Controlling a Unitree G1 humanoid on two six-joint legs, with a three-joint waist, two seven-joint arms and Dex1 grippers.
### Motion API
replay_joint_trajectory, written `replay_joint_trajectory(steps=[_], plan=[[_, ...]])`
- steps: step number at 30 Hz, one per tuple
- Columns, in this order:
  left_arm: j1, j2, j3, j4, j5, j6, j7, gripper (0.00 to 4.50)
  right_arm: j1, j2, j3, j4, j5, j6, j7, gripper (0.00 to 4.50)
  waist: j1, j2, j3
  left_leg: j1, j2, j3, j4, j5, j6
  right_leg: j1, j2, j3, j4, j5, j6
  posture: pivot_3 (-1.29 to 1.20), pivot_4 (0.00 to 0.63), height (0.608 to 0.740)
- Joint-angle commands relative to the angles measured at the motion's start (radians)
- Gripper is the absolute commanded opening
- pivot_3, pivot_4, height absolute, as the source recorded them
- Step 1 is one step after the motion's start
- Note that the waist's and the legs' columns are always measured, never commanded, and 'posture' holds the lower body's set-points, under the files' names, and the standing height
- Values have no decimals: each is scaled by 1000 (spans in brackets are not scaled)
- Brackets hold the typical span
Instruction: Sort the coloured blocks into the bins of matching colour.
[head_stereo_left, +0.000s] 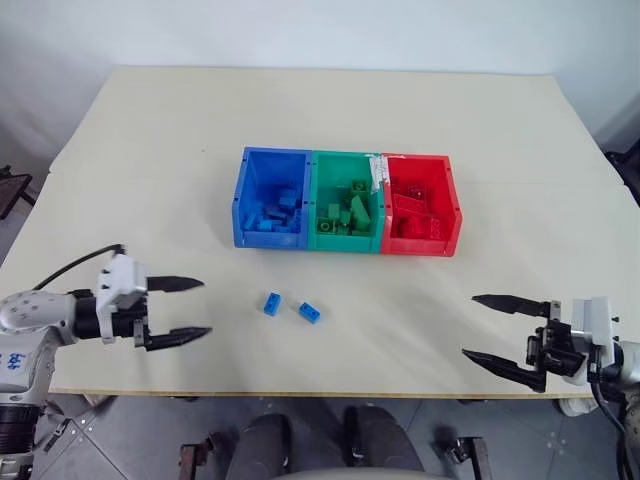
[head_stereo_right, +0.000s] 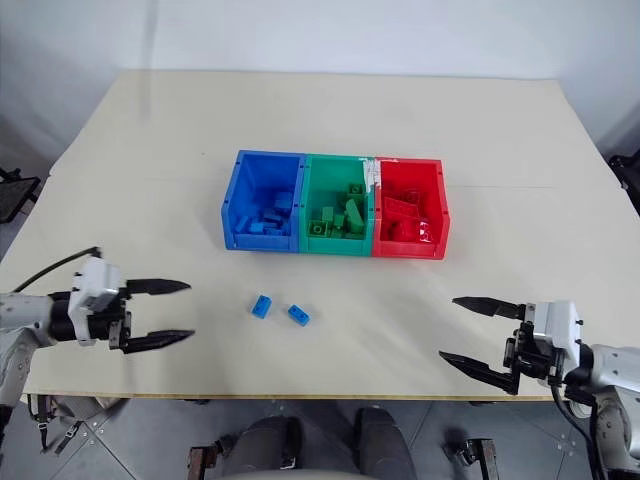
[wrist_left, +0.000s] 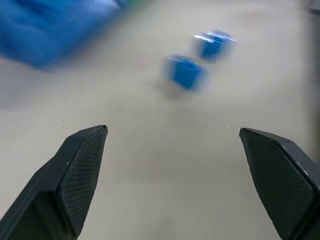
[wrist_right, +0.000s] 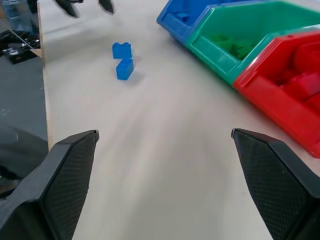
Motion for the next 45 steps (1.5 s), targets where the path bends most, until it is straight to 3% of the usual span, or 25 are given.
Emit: replay_joint_trajectory(steps=[1, 10, 15, 18, 26, 29, 37, 45], plan=[[-129, -84, -128, -98, 28, 22, 36, 4500, 8, -14, -20, -53, 28, 4, -11, 4454, 7, 0, 0, 0, 0, -1, 1, 0, 0, 0, 0, -1, 0, 0, 0, 0, 150, 740], [-351, -234, -415, -53, 274, -64, 81, 4500, 23, 4, 15, -148, 40, 45, -80, 4454, 21, 0, 0, -1, 0, 0, 3, 3, -5, 1, 3, -2, 1, 0, 0, 0, 150, 740], [-424, -296, -483, 66, 362, -137, 83, 4500, 23, 8, 33, -202, 47, 72, -130, 4454, 27, 0, 0, -3, -1, -1, 8, 2, -3, 1, 3, -2, 2, 1, 1, 0, 150, 740], [-448, -339, -495, 114, 375, -142, 98, 3912, 35, 10, 35, -217, 44, 77, -144, 4500, 27, 0, 0, -4, -1, -1, 11, 1, -2, 2, 3, -2, 2, 1, 1, 0, 150, 740], [-449, -356, -505, 149, 393, -160, 74, 1349, 33, 14, 42, -234, 41, 82, -178, 4500, 26, 0, 0, -3, 0, -1, 12, 0, 0, 2, 2, -2, 3, 1, 2, 0, 150, 740], [-442, -357, -453, 150, 351, -158, 85, 473, 20, 15, 51, -231, 39, 84, -186, 4500, 27, 0, 0, -3, 0, -1, 12, 0, 0, 2, 2, -2, 3, 1, 2, 0, 150, 740], [-349, -386, -119, 83, 60, -70, 178, 482, -57, 58, 82, -222, 63, 99, -244, 4500, 22, 0, 0, -3, 0, -2, 13, 1, -2, 2, 2, -3, 4, 1, 2, 0, 150, 740], [-180, -383, 138, 2, 10, -40, 434, 482, -154, 123, 82, -205, 79, 95, -316, 4500, 25, 0, 0, -3, 0, -3, 13, 1, -3, 2, 1, -3, 4, 1, 2, 0, 150, 740]])
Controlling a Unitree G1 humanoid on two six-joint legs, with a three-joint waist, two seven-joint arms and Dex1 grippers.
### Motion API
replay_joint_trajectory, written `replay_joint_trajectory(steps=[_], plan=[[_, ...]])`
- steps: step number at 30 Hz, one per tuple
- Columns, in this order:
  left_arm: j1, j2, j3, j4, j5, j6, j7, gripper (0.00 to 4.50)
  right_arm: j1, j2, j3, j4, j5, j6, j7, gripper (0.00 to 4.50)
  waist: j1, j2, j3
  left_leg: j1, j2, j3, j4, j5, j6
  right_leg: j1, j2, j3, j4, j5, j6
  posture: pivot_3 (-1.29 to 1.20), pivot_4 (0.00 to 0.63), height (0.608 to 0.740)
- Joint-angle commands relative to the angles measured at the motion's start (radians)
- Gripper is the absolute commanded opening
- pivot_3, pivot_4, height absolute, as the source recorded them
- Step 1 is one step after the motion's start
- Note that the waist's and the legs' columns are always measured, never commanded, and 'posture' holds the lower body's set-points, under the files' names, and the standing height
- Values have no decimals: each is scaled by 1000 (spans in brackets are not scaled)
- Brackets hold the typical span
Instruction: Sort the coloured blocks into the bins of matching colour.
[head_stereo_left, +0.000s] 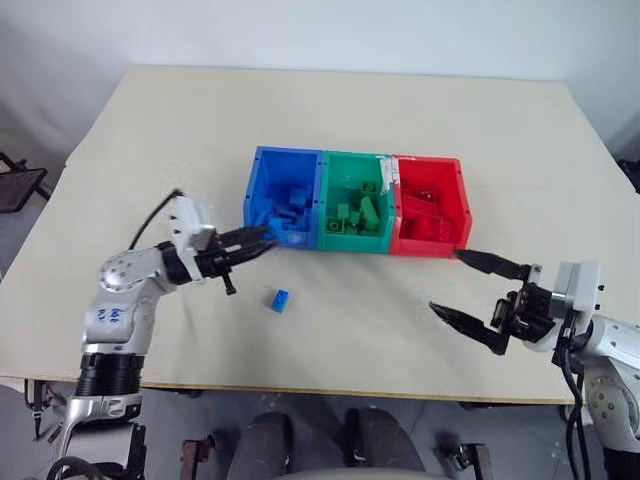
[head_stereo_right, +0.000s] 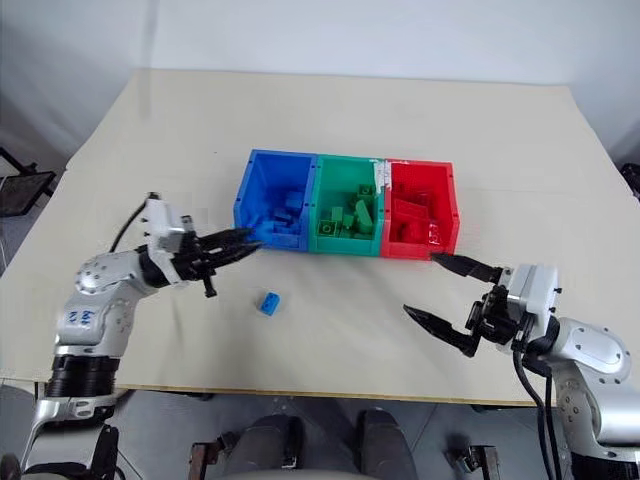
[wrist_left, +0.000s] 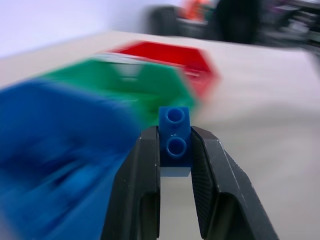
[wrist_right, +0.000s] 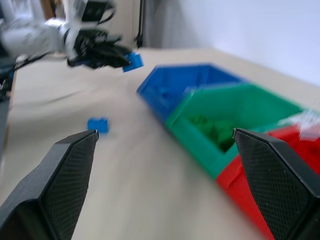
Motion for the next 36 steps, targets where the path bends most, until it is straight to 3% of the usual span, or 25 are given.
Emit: replay_joint_trajectory(steps=[1, 5, 9, 14, 19, 20, 24, 30, 36], plan=[[63, 8, 76, -71, 7, -23, 99, 482, -22, 10, -12, -7, 25, -3, -25, 4500, 0, 0, 0, 0, 0, 0, 0, 0, 0, 0, 0, 0, 0, 0, 0, 0, 150, 740], [54, 0, 71, -76, 37, -25, 182, 482, -35, 6, -9, -1, 21, 2, -30, 4500, 4, 0, 0, -1, 0, -1, 0, -1, 2, 0, -1, -1, -1, 0, 0, 0, 150, 740], [-70, -10, -1, -29, 55, 11, 203, 482, -55, 5, 2, 15, 9, 6, -34, 4500, 6, 0, 0, -1, -1, -2, 0, -1, 2, 1, -1, -2, -1, 0, 0, 0, 150, 740], [-267, -37, -134, 142, 154, 7, 202, 482, -76, -3, 13, 47, -5, -1, -30, 4500, 2, 0, 0, -1, -2, -1, 0, 0, 0, 1, 0, -3, -1, 1, 1, 0, 150, 740], [-424, -93, -185, 342, 217, -9, 234, 482, -66, -6, -2, 67, -8, -21, -14, 4500, 1, 0, 0, -1, -1, 1, 0, 0, 0, -1, 1, -3, -1, 1, 2, 0, 150, 740], [-444, -102, -189, 366, 222, -9, 235, 1231, -59, -5, -6, 67, -7, -25, -11, 4500, 2, 0, 0, -1, -1, 1, 0, 0, 0, -1, 1, -3, -1, 1, 2, 0, 150, 740], [-473, -117, -199, 390, 219, -41, 187, 2421, -37, -1, -13, 68, -5, -43, -3, 4500, 1, 0, 0, -2, -1, 1, 0, 0, 0, -1, 1, -3, 0, 1, 3, 0, 150, 740], [-350, -39, -127, 290, 158, -77, 86, 4336, -26, -1, -15, 98, -5, -71, 15, 4500, -3, 0, 0, -1, -1, 2, 0, 0, 0, -1, 1, -2, -2, 2, 3, 0, 150, 740], [-91, 119, 26, 176, 83, -163, -47, 4458, -49, -27, 0, 154, -9, -88, 87, 4500, -10, 0, 0, -1, 0, 2, 0, 0, -1, -1, 0, -2, -2, 2, 3, 0, 150, 740]])
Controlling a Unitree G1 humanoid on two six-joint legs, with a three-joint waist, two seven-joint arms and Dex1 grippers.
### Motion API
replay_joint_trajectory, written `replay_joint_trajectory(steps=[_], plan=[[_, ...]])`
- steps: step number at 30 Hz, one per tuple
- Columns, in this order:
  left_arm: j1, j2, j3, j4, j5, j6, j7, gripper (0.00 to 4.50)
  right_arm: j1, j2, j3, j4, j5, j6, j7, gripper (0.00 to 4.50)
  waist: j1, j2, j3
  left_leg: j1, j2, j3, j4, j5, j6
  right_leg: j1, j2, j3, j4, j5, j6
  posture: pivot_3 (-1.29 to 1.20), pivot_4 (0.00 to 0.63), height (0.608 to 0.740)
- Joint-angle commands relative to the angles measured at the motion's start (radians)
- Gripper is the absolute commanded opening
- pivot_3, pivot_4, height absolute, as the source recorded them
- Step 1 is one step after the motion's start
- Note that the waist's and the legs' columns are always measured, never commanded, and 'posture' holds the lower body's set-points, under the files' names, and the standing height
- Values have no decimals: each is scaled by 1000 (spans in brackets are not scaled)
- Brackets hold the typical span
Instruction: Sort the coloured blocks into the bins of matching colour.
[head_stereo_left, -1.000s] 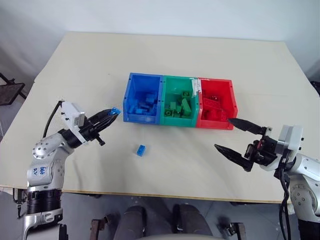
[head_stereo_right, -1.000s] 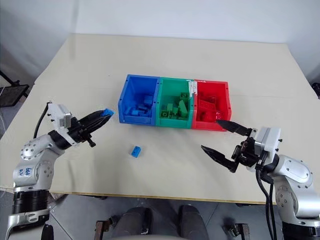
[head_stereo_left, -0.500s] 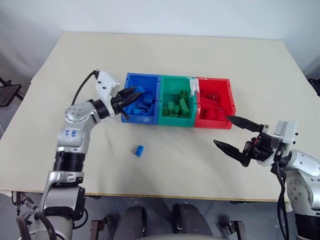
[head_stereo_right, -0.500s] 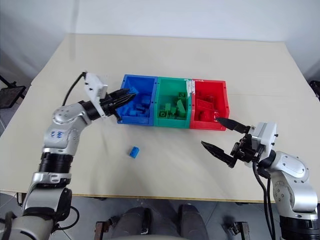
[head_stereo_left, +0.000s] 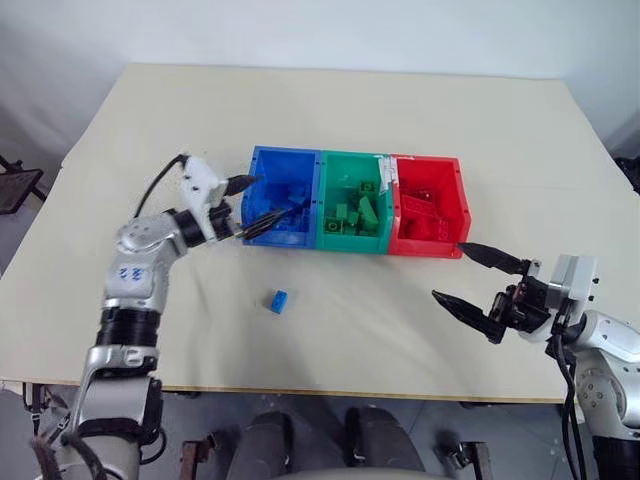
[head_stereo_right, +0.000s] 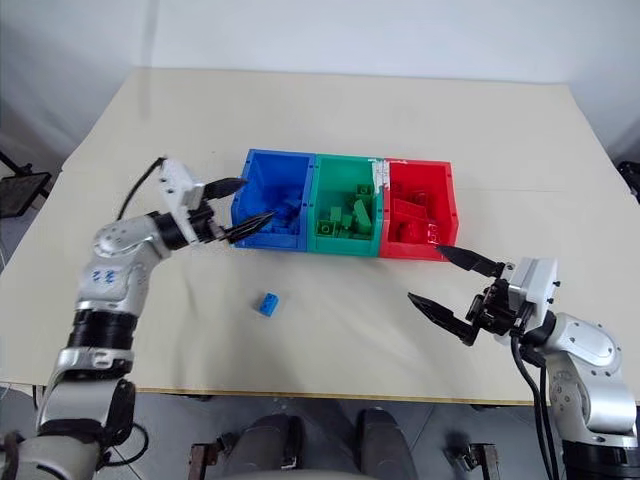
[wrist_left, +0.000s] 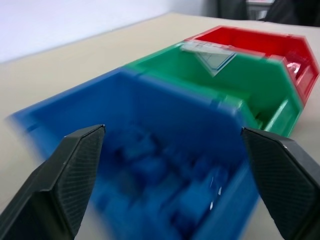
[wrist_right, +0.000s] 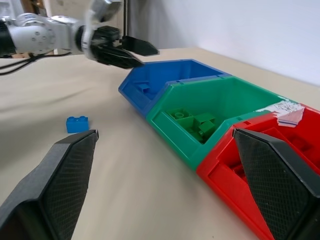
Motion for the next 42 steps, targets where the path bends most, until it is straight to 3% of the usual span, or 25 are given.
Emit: replay_joint_trajectory(steps=[1, 6, 12, 17, 22, 28, 33, 37, 42], plan=[[141, 101, 103, -72, -49, -60, -97, 4458, -14, -31, -13, 25, 3, -32, 62, 4500, -1, 0, 0, 0, 0, 0, 0, 0, 0, 0, 0, 0, 0, 0, 0, 0, 150, 740], [324, 193, 184, -68, -58, -73, -143, 4458, -31, -54, 5, 69, -8, -47, 137, 4500, 3, 0, 0, 0, 0, -1, -1, -2, 3, 1, -3, -1, -2, 0, 0, 0, 150, 740], [425, 222, 198, -126, -67, -79, -176, 4458, -32, -87, 32, 91, -29, -45, 212, 4500, 8, 0, 0, 0, 0, -3, -1, -5, 4, 1, -4, -1, -3, -1, -2, 0, 150, 740], [432, 196, 113, -260, -83, -4, -174, 4458, -22, -99, 26, 94, -29, -42, 224, 4500, 6, 1, 0, 0, 0, -3, -2, -5, 3, 1, -4, -2, -4, -1, -3, 0, 150, 740], [425, 175, -61, -404, -11, 68, -144, 4458, -13, -104, 11, 85, -30, -37, 205, 4500, 5, 1, 0, 0, 0, -3, -3, -5, 2, 1, -4, -3, -4, -1, -3, 0, 150, 740], [394, 90, -204, -511, 78, 208, 16, 4458, 15, -94, 11, 34, -27, -27, 166, 4500, 6, 1, 0, 0, 0, -2, -3, -5, 4, 1, -3, -3, -3, -1, -3, 0, 150, 740], [381, 29, -252, -503, 139, 257, 116, 4458, 32, -81, 18, -12, -25, -18, 121, 4500, 7, 1, 0, 0, 0, -2, -2, -5, 4, 1, -2, -2, -2, -1, -3, 0, 150, 740], [384, 25, -262, -506, 148, 275, 133, 3575, 37, -80, 18, -29, -23, -12, 99, 4500, 8, 1, 0, 1, 0, -2, -2, -5, 4, 2, -2, -2, -2, -1, -3, 0, 150, 740], [396, 54, -261, -498, 123, 279, 87, 2080, 31, -82, 23, -37, -19, -7, 88, 4500, 7, 1, 0, 1, 0, -3, -2, -4, 3, 2, -2, -2, -2, -1, -3, 0, 150, 740]])
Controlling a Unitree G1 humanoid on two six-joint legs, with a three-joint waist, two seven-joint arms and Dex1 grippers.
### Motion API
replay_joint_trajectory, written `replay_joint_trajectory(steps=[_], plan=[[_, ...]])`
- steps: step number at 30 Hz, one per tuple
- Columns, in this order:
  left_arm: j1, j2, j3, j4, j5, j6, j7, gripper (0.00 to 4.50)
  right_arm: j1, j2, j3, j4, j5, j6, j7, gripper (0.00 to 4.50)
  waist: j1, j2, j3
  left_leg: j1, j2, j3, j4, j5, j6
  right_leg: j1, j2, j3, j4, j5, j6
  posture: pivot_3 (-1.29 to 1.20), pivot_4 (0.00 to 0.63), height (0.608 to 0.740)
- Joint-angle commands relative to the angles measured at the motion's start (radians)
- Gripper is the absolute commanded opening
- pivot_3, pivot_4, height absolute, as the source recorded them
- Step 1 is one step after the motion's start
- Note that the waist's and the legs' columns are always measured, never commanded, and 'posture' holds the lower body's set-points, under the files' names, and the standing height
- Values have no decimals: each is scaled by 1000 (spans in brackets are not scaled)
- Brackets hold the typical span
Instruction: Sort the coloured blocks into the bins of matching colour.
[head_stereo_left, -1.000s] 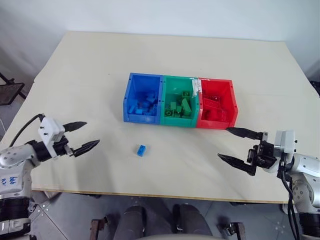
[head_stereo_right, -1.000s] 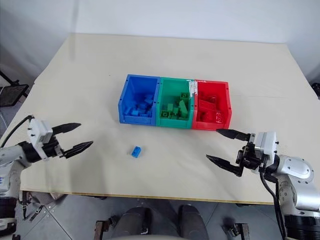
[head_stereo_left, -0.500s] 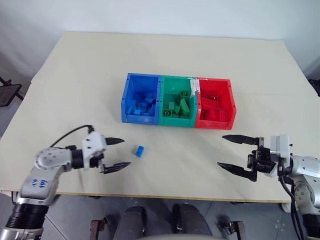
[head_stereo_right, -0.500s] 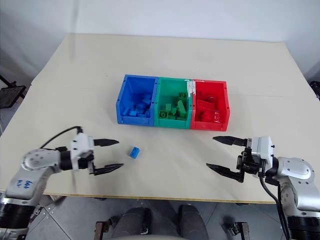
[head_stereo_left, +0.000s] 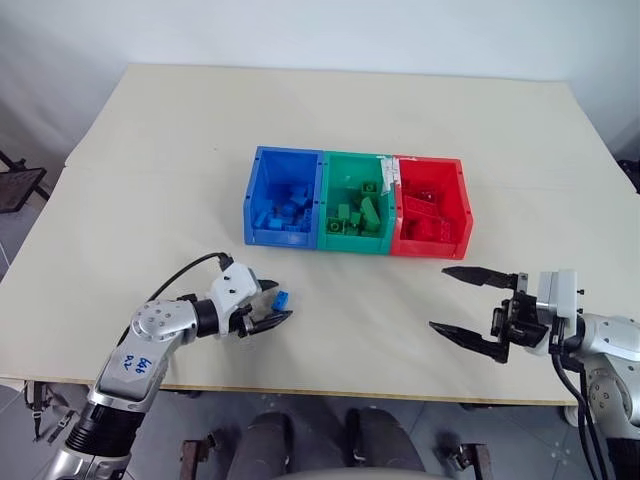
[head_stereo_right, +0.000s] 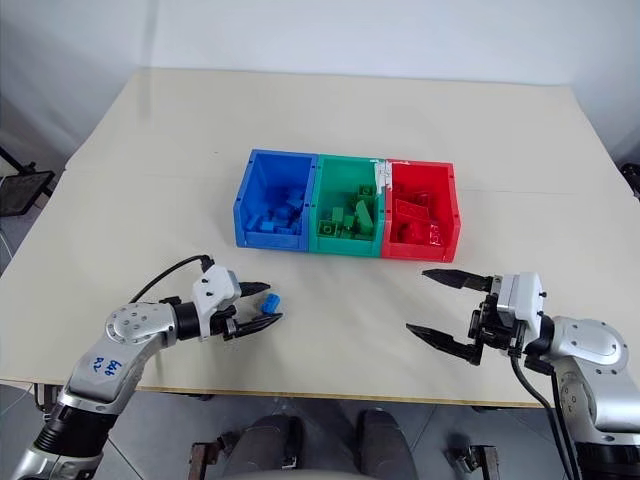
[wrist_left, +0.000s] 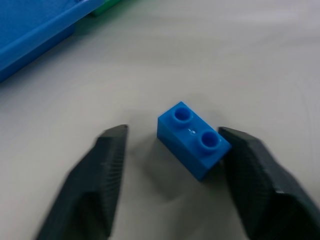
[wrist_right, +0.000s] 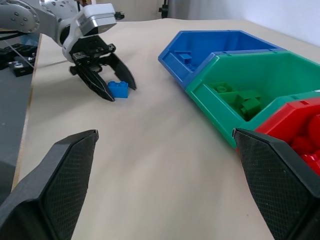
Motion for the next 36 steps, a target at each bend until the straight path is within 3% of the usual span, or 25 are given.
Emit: replay_joint_trajectory(steps=[1, 5, 13, 21, 27, 32, 36], plan=[[17, 18, -17, -11, -13, 7, -43, 1774, -1, -1, -15, -37, 24, 5, -5, 4500, 0, 0, 0, 0, 0, 0, 0, 0, 0, 0, 0, 0, 0, 0, 0, 0, 150, 740], [-31, -15, 22, 28, -40, -23, -28, 561, -5, 4, -17, -62, 40, 23, -22, 4500, 0, 0, 0, 0, 0, 0, 0, 0, 0, 0, 0, 0, 0, 0, 0, 0, 150, 740], [-343, -170, 147, 146, -184, 19, 53, 561, 2, 67, -55, -107, 62, 41, -157, 4500, 7, 0, 0, -3, -1, -3, 3, 2, -3, 1, 0, -4, 0, 0, 0, 0, 150, 740], [-673, -261, 135, 524, -70, 17, 232, 561, -4, 113, -78, -127, 51, 27, -258, 4500, 4, 0, 0, -3, -1, 0, 4, 2, -3, 0, 2, -3, 1, 1, 2, 0, 150, 740], [-665, -249, 130, 513, -73, 15, 189, 2418, -5, 105, -97, -139, 64, 26, -271, 4500, 4, 0, 0, -3, -1, 1, 3, 2, -3, -2, 3, -2, 2, 1, 3, 0, 150, 740], [-576, -164, 147, 403, -96, -10, 83, 3961, -11, 96, -106, -119, 66, 26, -245, 4500, 2, 0, 0, -3, 0, 2, 3, 2, -3, -2, 3, -2, 2, 1, 3, 0, 150, 740], [-424, -18, 208, 299, -143, -69, -84, 3961, -12, 64, -99, -95, 64, 33, -183, 4500, -4, 0, 0, -2, 0, 2, 3, 2, -3, -2, 3, -1, 1, 1, 3, 0, 150, 740]])
